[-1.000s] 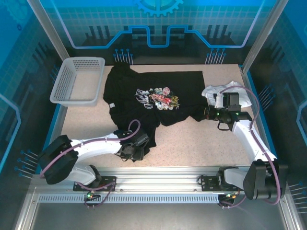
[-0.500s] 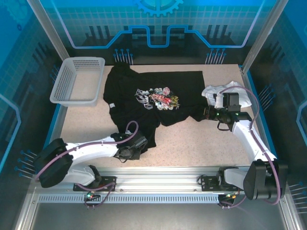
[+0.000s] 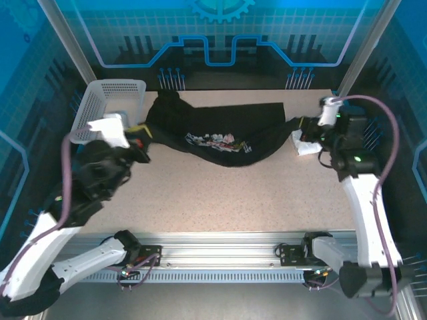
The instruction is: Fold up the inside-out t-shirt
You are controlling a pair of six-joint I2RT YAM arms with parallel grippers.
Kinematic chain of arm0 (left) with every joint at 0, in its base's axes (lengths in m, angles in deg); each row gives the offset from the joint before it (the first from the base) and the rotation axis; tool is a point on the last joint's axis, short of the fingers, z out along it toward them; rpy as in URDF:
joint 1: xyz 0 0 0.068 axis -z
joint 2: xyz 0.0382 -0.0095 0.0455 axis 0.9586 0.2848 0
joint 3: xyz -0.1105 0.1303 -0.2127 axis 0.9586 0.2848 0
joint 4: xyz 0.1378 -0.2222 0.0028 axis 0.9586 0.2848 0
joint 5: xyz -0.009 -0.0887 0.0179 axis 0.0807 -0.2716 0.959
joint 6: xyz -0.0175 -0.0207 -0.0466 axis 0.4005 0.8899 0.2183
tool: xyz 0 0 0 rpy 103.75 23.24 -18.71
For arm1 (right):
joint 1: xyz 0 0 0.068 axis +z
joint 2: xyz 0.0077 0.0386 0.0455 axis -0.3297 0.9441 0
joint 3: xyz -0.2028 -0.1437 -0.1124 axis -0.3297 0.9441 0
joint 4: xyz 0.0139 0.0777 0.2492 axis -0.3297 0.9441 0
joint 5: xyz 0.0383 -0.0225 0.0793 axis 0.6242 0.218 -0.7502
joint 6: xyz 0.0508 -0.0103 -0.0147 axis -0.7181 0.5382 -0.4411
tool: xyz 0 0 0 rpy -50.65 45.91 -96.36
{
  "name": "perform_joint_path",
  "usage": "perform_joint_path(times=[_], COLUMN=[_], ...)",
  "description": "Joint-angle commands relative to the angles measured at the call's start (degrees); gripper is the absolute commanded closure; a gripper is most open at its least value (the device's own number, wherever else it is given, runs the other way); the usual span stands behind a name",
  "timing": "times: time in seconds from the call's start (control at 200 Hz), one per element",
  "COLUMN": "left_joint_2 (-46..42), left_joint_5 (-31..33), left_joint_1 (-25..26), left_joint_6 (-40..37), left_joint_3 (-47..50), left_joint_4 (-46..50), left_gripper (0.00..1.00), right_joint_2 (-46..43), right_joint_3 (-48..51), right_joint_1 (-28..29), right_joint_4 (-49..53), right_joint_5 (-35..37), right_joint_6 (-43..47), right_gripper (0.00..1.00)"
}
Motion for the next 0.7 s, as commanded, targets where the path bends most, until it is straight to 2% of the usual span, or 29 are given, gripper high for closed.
perform_joint_path(times=[0.0, 0.14, 0.22, 0.335, 0.38, 0.48, 0.53, 0.695], left_joint_2=[-0.79, 3.35, 5.59, 10.06, 12.54, 19.50, 23.35, 34.00], left_joint_5=[2.29, 2.33, 5.15, 12.07, 9.24, -3.96, -8.62, -12.76], left_joint_1=[-0.16, -0.16, -0.16, -1.50, -5.28, -18.91, -23.61, -27.56], left_joint_6=[-11.38, -14.45, -16.62, -21.70, -20.29, -13.44, -11.59, -11.28], left_joint_3=[-10.82, -23.24, -24.14, -22.70, -23.97, -28.88, -30.86, -39.49], left_joint_4=[1.57, 7.71, 7.23, 2.38, 2.60, 6.29, 6.82, 5.94], left_gripper=[1.00, 1.00, 1.00, 1.00, 1.00, 1.00, 1.00, 1.00], right_joint_2=[-8.19, -12.47, -12.32, -9.16, -6.81, -0.93, 1.83, 9.48], right_joint_3=[-8.27, -17.36, -21.61, -22.39, -22.51, -22.53, -22.92, -25.05], right_joint_1=[-0.41, -0.38, -0.36, -0.38, -0.38, -0.38, -0.38, -0.38], right_joint_4=[5.14, 9.39, 11.24, 10.32, 9.50, 6.33, 4.82, -0.15], right_joint_5=[4.12, 3.84, 2.65, 0.94, 0.36, 0.56, 0.92, 1.73], right_joint_6=[2.52, 4.25, 4.90, 4.93, 4.84, 4.74, 4.99, 5.92], right_gripper=[1.00, 1.00, 1.00, 1.00, 1.00, 1.00, 1.00, 1.00])
